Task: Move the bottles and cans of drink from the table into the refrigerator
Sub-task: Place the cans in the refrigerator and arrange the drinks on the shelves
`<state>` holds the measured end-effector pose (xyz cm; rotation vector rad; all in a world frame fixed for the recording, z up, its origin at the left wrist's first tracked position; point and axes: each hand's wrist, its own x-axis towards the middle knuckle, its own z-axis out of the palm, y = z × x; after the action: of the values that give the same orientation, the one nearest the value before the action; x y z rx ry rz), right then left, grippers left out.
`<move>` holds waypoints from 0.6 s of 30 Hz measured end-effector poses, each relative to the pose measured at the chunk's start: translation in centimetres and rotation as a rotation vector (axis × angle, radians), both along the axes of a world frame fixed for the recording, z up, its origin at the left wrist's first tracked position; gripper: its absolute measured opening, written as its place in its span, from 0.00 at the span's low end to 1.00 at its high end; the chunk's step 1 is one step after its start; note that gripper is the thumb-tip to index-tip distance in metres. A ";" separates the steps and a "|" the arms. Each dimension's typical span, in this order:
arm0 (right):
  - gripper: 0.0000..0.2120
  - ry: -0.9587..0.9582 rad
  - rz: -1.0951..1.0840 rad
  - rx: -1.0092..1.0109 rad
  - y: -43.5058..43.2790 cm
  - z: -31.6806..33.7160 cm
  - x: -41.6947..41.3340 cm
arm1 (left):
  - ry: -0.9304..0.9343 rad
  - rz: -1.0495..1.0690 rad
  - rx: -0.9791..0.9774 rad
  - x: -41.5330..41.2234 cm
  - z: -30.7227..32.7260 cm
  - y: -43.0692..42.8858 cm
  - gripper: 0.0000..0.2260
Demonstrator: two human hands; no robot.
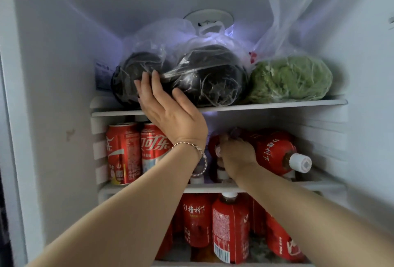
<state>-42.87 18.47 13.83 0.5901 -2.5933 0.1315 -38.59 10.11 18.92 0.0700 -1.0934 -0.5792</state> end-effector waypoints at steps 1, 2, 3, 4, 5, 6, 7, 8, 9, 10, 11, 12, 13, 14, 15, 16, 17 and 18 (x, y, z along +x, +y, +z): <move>0.25 -0.008 0.026 -0.063 0.2 0.1 0.2 | 0.032 0.008 0.047 -0.2 0.4 0.3 0.20; 0.26 -0.018 0.046 -0.142 0.3 0.0 0.3 | 0.052 0.013 0.088 -0.3 0.7 0.5 0.20; 0.26 -0.015 0.064 -0.238 0.4 0.0 0.4 | 0.064 0.024 0.111 -0.4 0.8 0.7 0.20; 0.26 0.007 0.077 -0.340 0.5 0.1 0.5 | 0.069 0.040 0.117 -0.6 0.8 0.7 0.20; 0.25 0.043 0.082 -0.428 0.6 0.3 0.6 | 0.072 0.062 0.114 -0.7 0.8 0.7 0.20; 0.24 0.090 0.084 -0.490 0.7 0.6 0.6 | 0.074 0.079 0.106 -0.7 0.7 0.7 0.20; 0.23 0.133 0.088 -0.519 0.7 1.0 0.6 | 0.077 0.092 0.103 -0.8 0.7 0.6 0.20; 0.22 0.152 0.086 -0.517 0.7 1.6 0.4 | 0.072 0.095 0.101 -0.9 0.8 0.5 0.20; 0.22 0.141 0.079 -0.512 0.5 2.2 0.2 | 0.070 0.099 0.107 -0.9 0.8 0.5 0.20; 0.22 0.111 0.091 -0.532 0.3 2.7 -0.2 | 0.067 0.090 0.112 -0.9 0.9 0.5 0.20; 0.22 0.050 0.117 -0.585 0.1 3.0 -0.6 | 0.068 0.086 0.114 -0.9 1.1 0.5 0.20; 0.22 -0.014 0.161 -0.663 -0.1 3.3 -1.0 | 0.066 0.078 0.113 -0.9 1.2 0.5 0.20; 0.22 -0.058 0.192 -0.716 -0.2 3.5 -1.6 | 0.070 0.085 0.107 -0.9 1.4 0.5 0.20; 0.21 -0.081 0.209 -0.735 -0.4 3.7 -2.2 | 0.073 0.095 0.100 -1.0 1.4 0.4 0.20; 0.21 -0.102 0.206 -0.712 -0.4 3.9 -2.6 | 0.074 0.102 0.095 -1.0 1.4 0.4 0.20; 0.20 -0.124 0.192 -0.678 -0.5 3.9 -2.8 | 0.075 0.103 0.090 -0.9 1.5 0.3 0.20; 0.20 -0.146 0.176 -0.644 -0.6 3.8 -3.0 | 0.078 0.100 0.086 -0.9 1.5 0.3 0.20; 0.21 -0.178 0.165 -0.612 -0.9 3.5 -3.0 | 0.086 0.098 0.094 -1.0 1.5 0.3 0.20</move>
<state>-45.85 17.58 17.33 0.5727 -2.4684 1.0262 -39.57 10.44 20.44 0.1781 -0.9734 -0.5404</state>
